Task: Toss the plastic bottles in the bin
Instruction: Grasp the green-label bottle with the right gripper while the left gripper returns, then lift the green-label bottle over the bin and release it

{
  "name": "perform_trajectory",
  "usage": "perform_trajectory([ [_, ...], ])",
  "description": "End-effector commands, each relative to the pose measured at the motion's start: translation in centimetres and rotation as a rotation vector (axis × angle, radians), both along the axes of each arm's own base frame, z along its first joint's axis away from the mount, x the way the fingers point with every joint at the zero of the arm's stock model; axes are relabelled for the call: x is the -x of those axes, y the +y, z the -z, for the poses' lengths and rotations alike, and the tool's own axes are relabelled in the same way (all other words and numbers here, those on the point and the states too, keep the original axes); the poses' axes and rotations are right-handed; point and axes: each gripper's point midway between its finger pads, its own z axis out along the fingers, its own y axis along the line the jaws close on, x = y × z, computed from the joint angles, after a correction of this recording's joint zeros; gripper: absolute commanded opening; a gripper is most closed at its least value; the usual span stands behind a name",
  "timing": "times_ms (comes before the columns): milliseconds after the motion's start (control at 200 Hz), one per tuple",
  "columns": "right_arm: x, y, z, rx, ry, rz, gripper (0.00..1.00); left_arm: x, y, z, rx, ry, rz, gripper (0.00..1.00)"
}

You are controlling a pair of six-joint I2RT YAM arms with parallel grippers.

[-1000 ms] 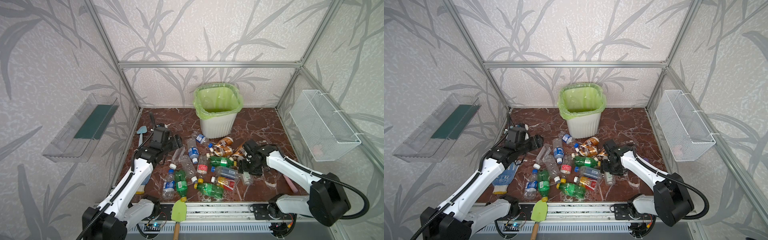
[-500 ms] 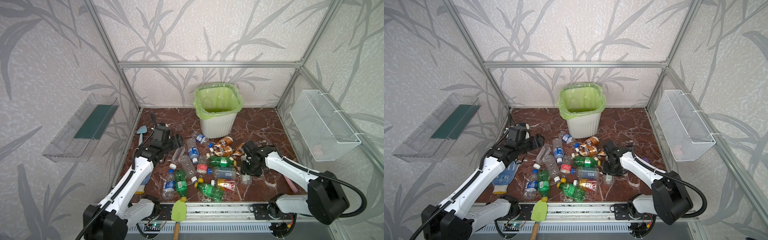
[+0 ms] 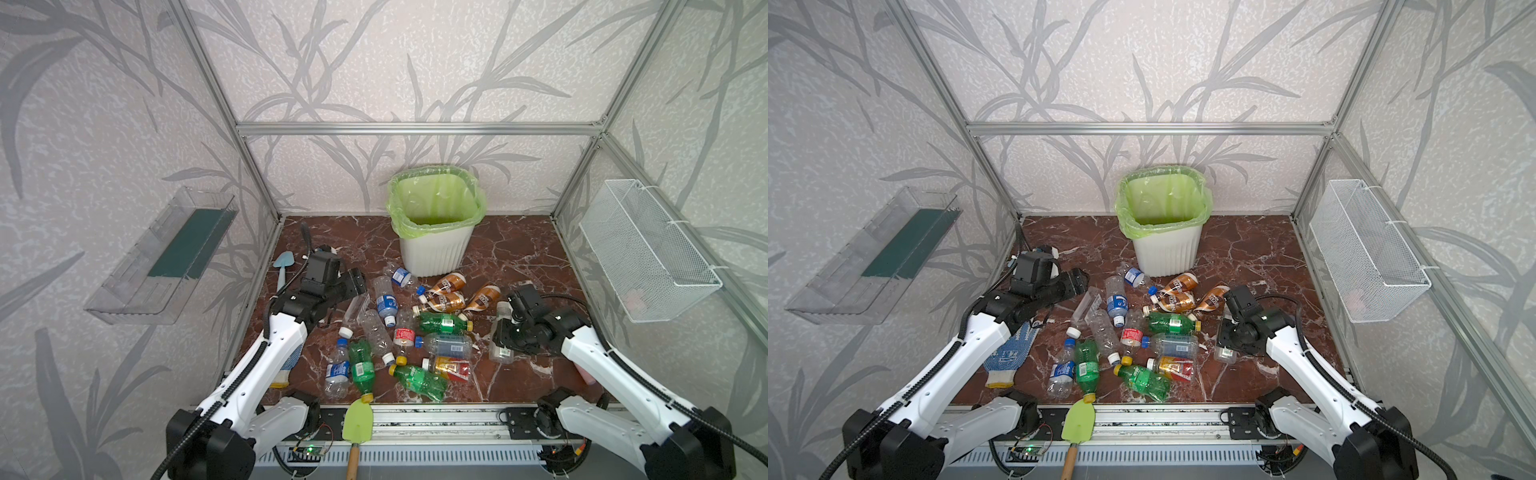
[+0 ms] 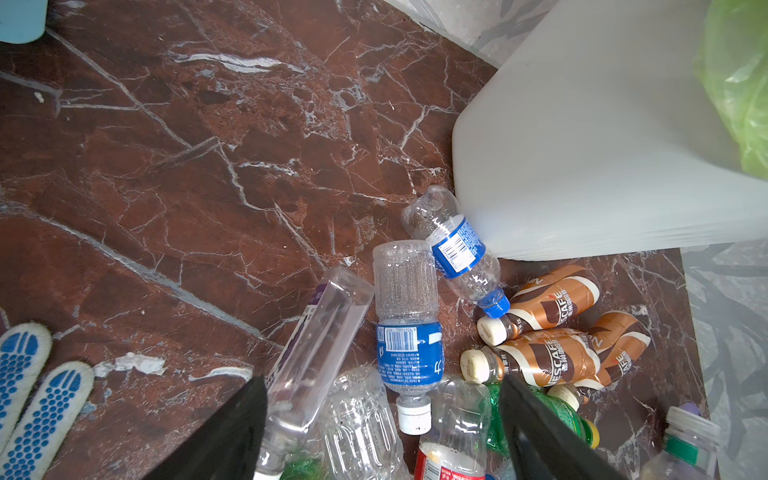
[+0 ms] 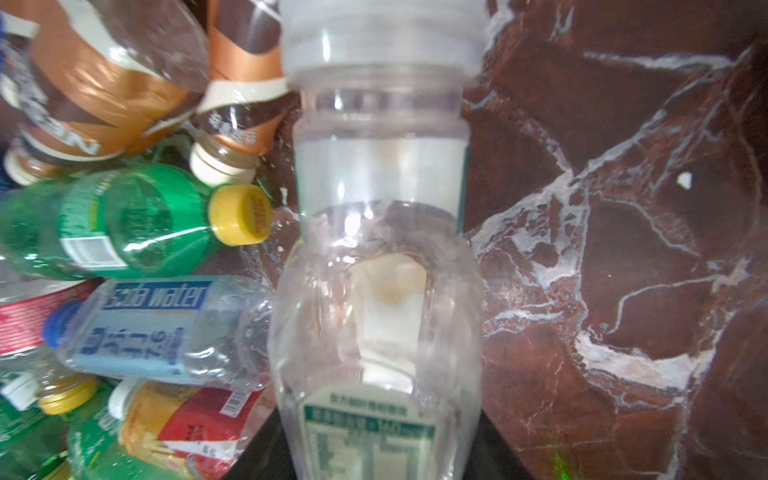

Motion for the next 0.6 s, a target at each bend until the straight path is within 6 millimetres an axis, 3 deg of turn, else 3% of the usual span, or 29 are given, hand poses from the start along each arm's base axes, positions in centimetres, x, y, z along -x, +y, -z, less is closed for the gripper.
perform_trajectory([
  [0,-1.2,1.0,-2.4,-0.106,-0.124,0.017,0.48,-0.1,-0.1,-1.3,0.026,-0.012,-0.006,0.87],
  [595,-6.9,4.6,-12.4,-0.449,-0.498,0.031,0.47,2.1,0.9,-0.7,0.049,-0.023,-0.053,0.87],
])
